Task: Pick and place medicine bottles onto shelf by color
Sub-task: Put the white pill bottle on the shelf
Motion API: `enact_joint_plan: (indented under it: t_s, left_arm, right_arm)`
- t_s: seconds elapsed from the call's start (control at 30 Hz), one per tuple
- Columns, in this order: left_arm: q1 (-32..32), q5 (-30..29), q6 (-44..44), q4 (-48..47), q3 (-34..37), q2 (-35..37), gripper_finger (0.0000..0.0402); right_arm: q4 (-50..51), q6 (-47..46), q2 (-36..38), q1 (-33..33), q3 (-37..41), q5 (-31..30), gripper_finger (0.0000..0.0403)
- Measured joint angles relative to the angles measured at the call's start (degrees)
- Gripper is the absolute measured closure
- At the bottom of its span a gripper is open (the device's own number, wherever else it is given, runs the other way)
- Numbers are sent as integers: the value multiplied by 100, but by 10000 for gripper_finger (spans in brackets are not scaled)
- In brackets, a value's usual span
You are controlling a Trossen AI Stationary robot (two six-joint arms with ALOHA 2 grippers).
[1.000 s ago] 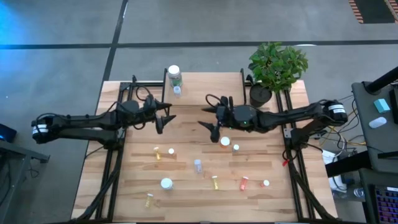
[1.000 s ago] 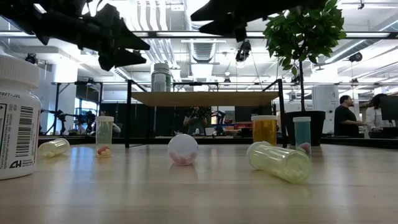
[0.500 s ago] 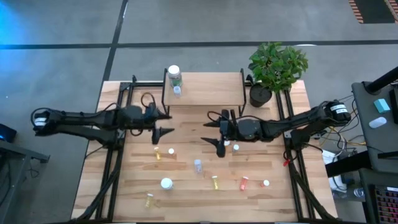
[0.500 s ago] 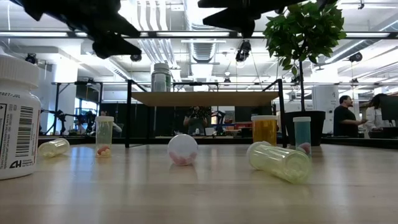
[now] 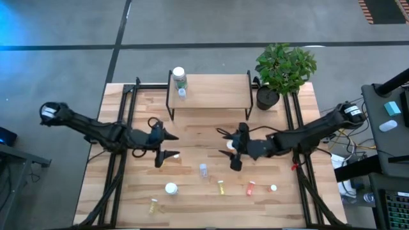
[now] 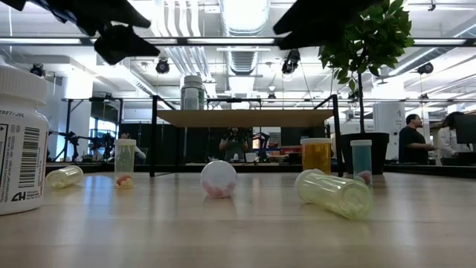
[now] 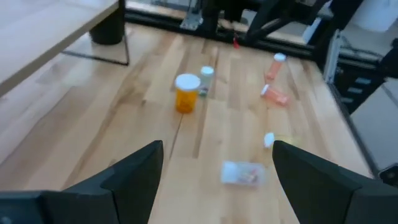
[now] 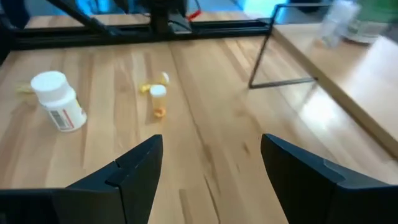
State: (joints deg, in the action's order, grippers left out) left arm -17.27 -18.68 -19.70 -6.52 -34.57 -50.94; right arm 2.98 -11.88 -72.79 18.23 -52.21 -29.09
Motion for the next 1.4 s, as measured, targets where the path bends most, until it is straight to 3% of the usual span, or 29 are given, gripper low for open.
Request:
enact_joint_plan:
  t_s: [0.13, 0.23, 0.47, 0.67, 1.07, 1.4]
  left_arm:
    - [-182, 22, 36, 187, -32, -239, 116]
    - [-340, 169, 34, -192, -280, -382, 116]
    - [-878, 336, 43, -2875, -2205, -1032, 116]
    - [-1190, 778, -171, -3843, -3197, -1888, 116]
    - [-1809, 1442, -1447, -4277, -3487, -3042, 116]
    - [-1841, 1562, -1552, -4215, -3508, -3884, 116]
  right_arm:
    - [-165, -15, 30, 320, -2, -505, 140]
    - [-371, 111, 30, 454, -4, -636, 140]
    - [-389, 121, 30, 517, -2, -711, 140]
    - [-391, 241, 28, 517, -2, -712, 140]
    - [-552, 411, 26, 514, 145, -711, 140]
    - [-935, 566, 24, 514, 385, -711, 140]
